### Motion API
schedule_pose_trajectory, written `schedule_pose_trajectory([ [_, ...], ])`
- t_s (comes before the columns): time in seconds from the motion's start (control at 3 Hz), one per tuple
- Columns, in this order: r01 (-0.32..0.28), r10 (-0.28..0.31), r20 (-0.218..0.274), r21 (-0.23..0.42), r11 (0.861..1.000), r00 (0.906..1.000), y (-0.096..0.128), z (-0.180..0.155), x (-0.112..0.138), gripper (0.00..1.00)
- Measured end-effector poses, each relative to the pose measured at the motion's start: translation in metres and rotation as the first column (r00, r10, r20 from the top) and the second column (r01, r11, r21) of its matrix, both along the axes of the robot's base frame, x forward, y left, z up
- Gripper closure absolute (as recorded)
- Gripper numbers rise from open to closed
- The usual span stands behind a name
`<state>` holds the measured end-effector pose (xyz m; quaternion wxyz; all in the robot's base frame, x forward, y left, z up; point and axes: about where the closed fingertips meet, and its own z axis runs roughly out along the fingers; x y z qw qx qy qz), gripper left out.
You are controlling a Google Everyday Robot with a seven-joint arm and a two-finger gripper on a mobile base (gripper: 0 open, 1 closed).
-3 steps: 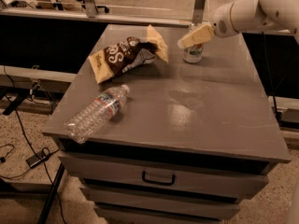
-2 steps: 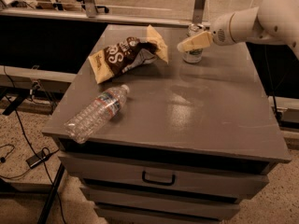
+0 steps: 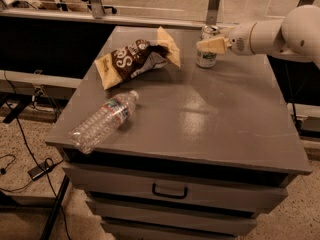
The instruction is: Pick 7up can
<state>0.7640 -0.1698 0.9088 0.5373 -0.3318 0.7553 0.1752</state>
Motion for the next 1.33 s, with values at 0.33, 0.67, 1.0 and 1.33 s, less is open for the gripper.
schedule_pose_trajectory([
  [0.33,-0.014,0.014,0.013,0.035,0.999,0.9998,0.002,0.005,-0.004,0.64],
  [0.67,-0.014,0.012,0.028,0.057,0.998,0.9995,-0.002,0.022,-0.004,0.88],
  [1.0,-0.006,0.003,0.035,0.079,0.997,0.9994,-0.009,0.047,-0.003,1.0],
  [1.33,-0.006,0.004,0.035,0.079,0.997,0.9994,-0.009,0.047,-0.003,1.0],
])
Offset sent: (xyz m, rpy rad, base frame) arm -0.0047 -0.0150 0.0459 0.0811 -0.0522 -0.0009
